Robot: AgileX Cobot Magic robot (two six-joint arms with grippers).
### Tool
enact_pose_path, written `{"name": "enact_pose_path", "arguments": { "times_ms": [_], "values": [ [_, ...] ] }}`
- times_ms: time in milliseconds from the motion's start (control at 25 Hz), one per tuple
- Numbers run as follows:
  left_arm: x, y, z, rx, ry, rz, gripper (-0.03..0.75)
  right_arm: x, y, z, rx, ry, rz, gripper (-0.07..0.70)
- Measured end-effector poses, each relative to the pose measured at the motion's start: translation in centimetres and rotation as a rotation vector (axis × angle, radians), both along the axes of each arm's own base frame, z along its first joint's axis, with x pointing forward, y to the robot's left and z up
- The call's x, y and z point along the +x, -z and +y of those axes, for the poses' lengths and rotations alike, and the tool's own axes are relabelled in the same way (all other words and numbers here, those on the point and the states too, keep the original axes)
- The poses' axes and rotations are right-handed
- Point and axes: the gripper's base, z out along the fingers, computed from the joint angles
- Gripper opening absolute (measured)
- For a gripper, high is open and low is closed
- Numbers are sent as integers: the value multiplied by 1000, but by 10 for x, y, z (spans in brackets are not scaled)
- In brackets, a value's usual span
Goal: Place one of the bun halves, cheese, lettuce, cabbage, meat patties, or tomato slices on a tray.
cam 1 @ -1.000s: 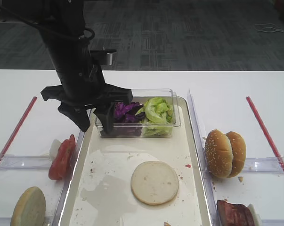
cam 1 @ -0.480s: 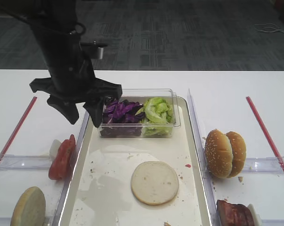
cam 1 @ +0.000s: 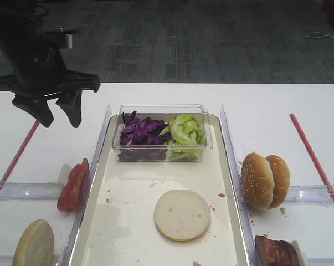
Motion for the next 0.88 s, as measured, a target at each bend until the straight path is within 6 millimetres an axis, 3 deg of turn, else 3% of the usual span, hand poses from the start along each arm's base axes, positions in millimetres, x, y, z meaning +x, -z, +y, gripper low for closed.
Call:
{"name": "enact_pose_path", "arguments": {
  "times_ms": [520,880],
  "values": [
    [10,0,45,16,-72,-3,393,0,0,0,0,0,0,698],
    [6,-3,50,27,-46,-11,389,0,0,0,0,0,0,698]
  ]
}}
